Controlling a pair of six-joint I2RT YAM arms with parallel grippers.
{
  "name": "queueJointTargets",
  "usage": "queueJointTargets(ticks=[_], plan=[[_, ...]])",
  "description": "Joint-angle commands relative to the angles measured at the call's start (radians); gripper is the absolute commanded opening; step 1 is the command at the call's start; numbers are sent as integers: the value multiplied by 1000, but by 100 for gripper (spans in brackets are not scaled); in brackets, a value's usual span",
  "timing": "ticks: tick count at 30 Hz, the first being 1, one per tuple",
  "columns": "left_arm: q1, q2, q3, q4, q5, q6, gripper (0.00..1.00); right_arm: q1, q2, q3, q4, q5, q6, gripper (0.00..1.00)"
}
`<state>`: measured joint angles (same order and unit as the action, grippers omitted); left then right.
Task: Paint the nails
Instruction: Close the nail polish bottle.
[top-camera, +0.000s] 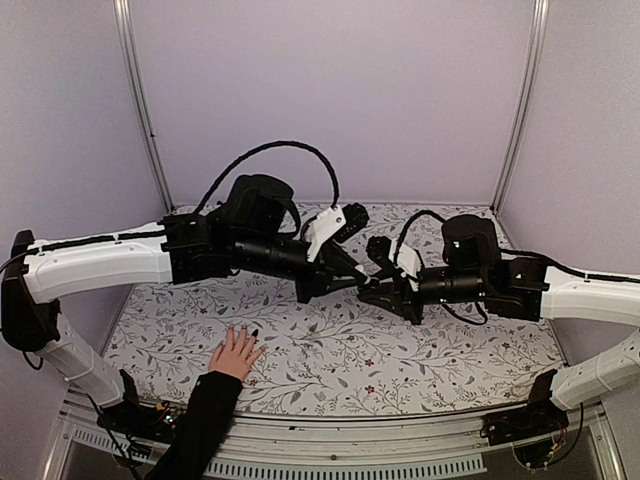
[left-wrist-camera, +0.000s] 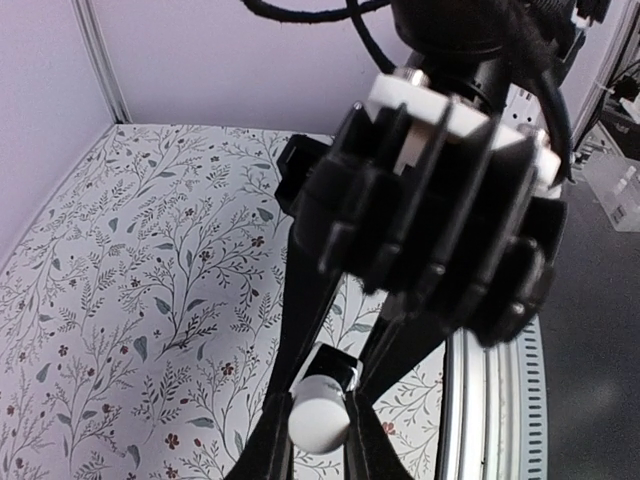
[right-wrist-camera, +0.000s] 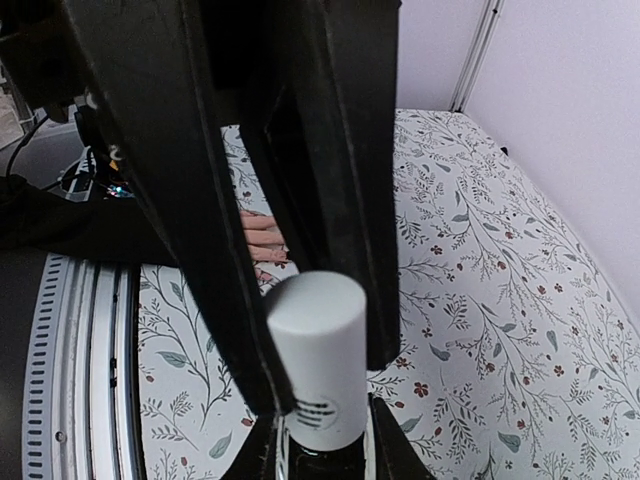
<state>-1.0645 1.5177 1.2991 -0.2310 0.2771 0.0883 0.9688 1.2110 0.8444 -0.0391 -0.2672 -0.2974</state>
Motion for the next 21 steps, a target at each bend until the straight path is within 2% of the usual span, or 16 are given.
queueJointTargets(ticks=[1, 5, 11, 15, 18, 21], plan=[[-6, 39, 33, -35, -9, -1, 0, 17, -33, 46, 7, -23, -13, 0], [-11, 59, 52, -78, -14, 14, 0, 21, -34, 54, -2, -24, -17, 0], [-23, 109, 108, -198, 17, 73, 6, 31, -31, 68, -27, -74, -36, 0], [-29, 76, 58, -151, 77, 104, 7, 33, -47, 65, -16, -167, -46, 0], [-29, 27, 16, -93, 113, 132, 13, 39, -61, 67, -4, -267, -49, 0], [-39, 23, 35, -123, 130, 169, 16, 54, -52, 88, -21, -340, -58, 0]])
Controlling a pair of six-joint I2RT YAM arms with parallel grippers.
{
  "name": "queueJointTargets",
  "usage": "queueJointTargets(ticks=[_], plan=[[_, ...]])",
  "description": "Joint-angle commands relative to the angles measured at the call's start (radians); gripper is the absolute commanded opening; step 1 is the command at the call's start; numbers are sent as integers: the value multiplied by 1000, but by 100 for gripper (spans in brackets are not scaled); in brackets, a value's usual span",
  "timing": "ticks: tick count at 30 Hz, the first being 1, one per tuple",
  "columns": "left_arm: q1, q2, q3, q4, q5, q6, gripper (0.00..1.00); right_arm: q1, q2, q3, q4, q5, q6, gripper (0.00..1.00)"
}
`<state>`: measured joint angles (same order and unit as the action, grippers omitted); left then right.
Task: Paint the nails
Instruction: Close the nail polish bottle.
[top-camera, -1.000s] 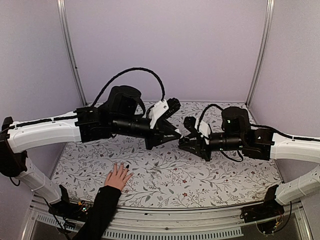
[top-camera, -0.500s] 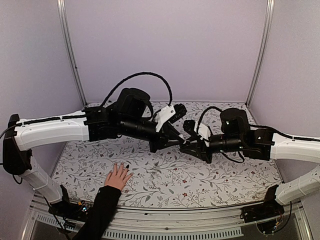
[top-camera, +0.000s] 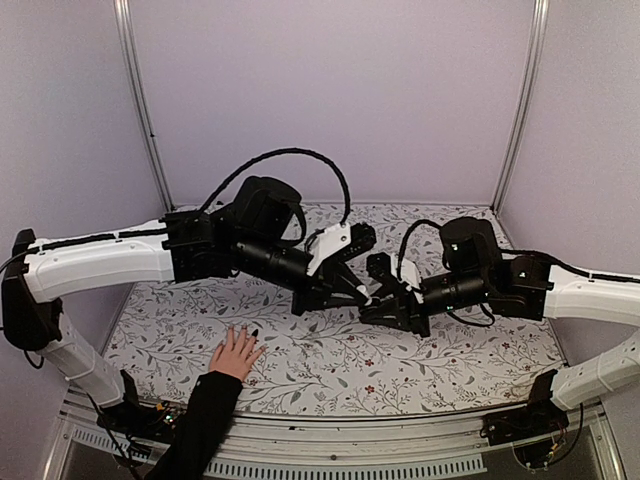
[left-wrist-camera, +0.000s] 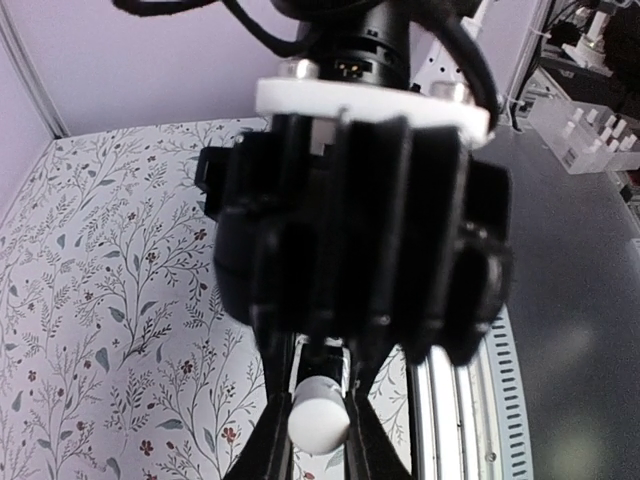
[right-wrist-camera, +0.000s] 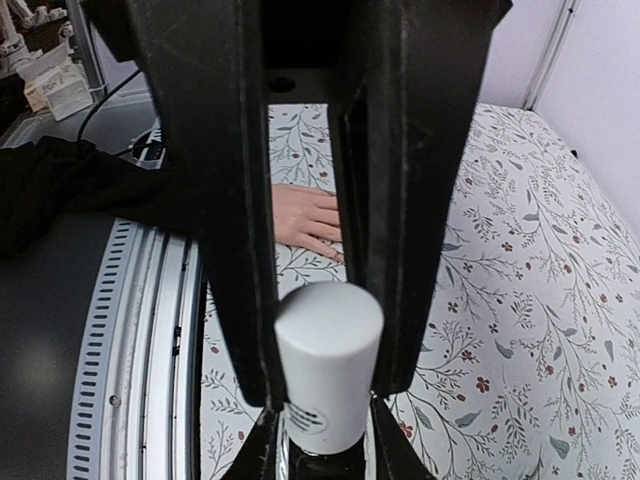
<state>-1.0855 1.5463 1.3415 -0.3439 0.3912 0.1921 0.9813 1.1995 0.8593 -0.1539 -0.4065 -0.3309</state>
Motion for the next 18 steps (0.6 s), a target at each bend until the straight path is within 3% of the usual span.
queueJointTargets(ticks=[1, 7, 11, 18], plan=[[-25, -4, 5, -25, 17, 85, 17, 44, -35, 80, 90, -224, -26, 0], [-58, 12, 37, -107, 13, 170, 24, 51, -6, 94, 89, -325, -26, 0], [-69, 18, 58, -139, 18, 180, 36, 55, 2, 102, 84, -346, -25, 0], [-52, -104, -41, 3, -52, 107, 55, 56, -27, 65, 114, -301, -15, 0]])
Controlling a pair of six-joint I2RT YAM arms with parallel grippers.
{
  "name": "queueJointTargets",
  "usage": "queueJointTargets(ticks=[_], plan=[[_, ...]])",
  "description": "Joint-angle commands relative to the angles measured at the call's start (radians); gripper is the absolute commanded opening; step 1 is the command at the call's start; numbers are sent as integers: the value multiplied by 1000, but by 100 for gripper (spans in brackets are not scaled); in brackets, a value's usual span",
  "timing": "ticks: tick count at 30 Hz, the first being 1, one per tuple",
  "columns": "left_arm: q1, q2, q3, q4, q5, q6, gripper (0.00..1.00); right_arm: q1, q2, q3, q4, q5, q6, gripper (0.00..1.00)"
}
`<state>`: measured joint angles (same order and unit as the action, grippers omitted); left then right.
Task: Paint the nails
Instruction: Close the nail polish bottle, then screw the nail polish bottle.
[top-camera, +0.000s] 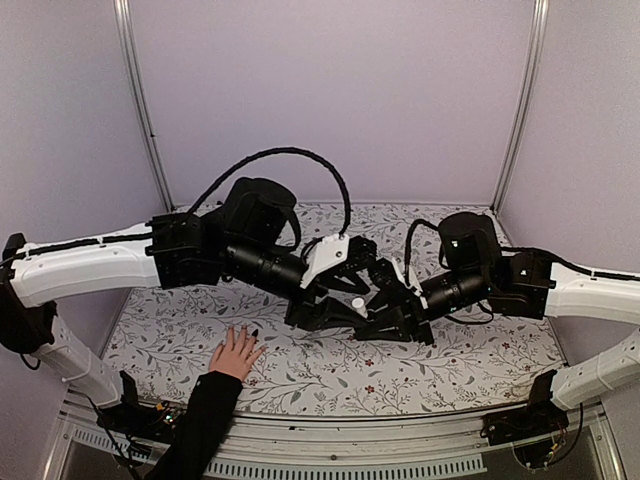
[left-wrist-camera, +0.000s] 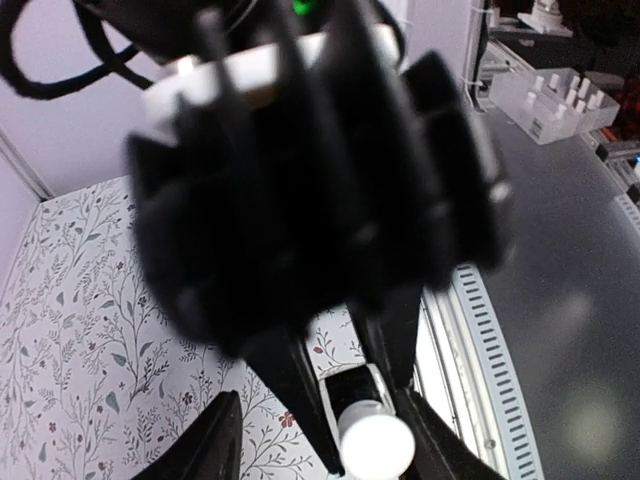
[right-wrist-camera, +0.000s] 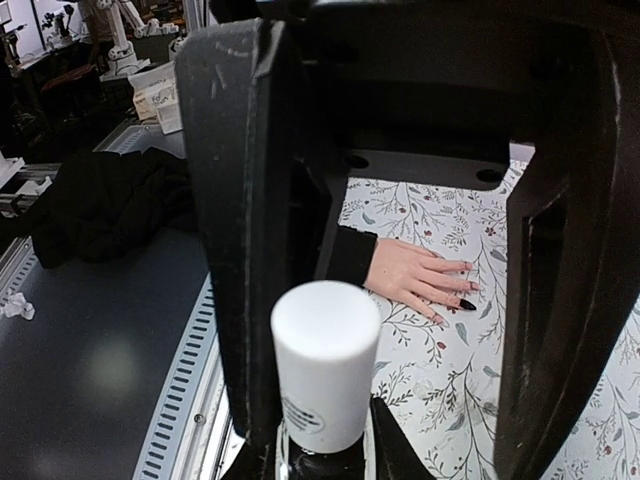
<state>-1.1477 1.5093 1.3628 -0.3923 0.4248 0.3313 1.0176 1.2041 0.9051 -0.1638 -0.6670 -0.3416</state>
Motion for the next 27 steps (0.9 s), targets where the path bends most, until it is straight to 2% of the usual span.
queueJointTargets(ticks=[1, 6, 9, 11, 17, 27], plan=[[16, -85, -78, 70, -95, -45, 56, 19, -37, 10, 136, -30, 1, 0], [39, -196, -211, 249, -117, -154, 60, 19, -73, -38, 234, 89, 66, 0], [46, -257, -331, 456, -144, -253, 61, 19, -96, -69, 314, 252, 138, 0], [49, -267, -371, 555, -210, -319, 59, 18, -104, -80, 345, 379, 171, 0], [48, -181, -320, 658, -325, -459, 53, 19, -59, -62, 331, 558, 218, 0], [45, -67, -246, 724, -356, -506, 41, 19, -8, -29, 305, 634, 231, 0]])
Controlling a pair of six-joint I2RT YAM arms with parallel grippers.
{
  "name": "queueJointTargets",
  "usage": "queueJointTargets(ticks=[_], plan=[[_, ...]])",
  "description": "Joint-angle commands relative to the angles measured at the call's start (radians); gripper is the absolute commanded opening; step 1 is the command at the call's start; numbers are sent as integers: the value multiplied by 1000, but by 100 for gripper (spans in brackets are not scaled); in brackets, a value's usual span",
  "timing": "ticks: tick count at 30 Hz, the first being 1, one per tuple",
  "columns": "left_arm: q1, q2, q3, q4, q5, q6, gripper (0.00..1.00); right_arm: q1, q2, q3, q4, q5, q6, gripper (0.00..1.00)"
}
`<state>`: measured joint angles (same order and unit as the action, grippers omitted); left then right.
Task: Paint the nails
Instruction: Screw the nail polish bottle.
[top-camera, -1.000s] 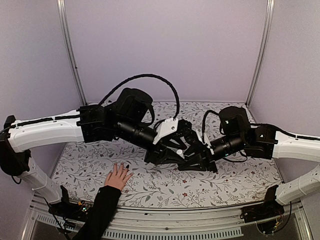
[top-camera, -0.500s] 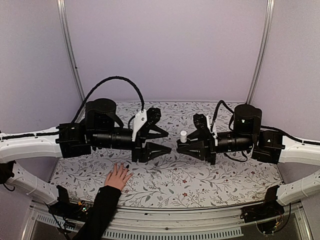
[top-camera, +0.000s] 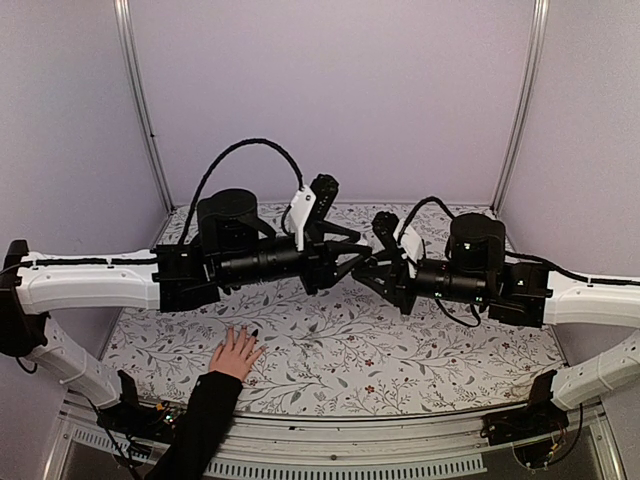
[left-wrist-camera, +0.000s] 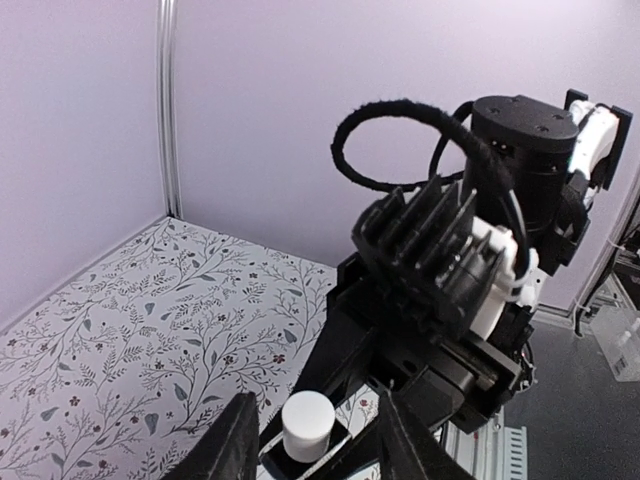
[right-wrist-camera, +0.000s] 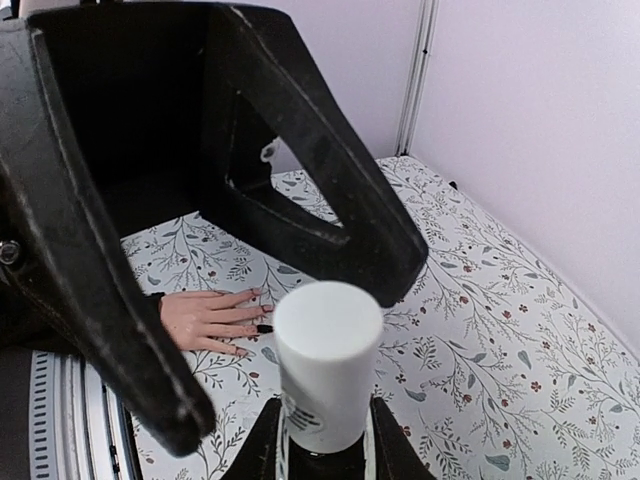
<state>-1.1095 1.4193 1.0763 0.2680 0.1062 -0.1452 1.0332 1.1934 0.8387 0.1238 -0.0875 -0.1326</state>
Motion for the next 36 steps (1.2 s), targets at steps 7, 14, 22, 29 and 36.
queueJointTargets(ticks=[7, 14, 22, 29, 36], plan=[[7, 52, 45, 64, -4, -34, 31, 4, -10, 34, 17, 37, 16, 0], [12, 42, 14, 77, 75, -15, 12, 4, -46, 31, 18, -11, 2, 0], [28, 21, -18, 61, 303, 51, 3, 3, -107, 39, 19, -256, -64, 0], [30, 59, 32, -58, 536, 153, 4, 4, -107, 111, -52, -520, -135, 0], [32, 118, 83, -141, 723, 233, 4, 4, -70, 168, -107, -688, -202, 0]])
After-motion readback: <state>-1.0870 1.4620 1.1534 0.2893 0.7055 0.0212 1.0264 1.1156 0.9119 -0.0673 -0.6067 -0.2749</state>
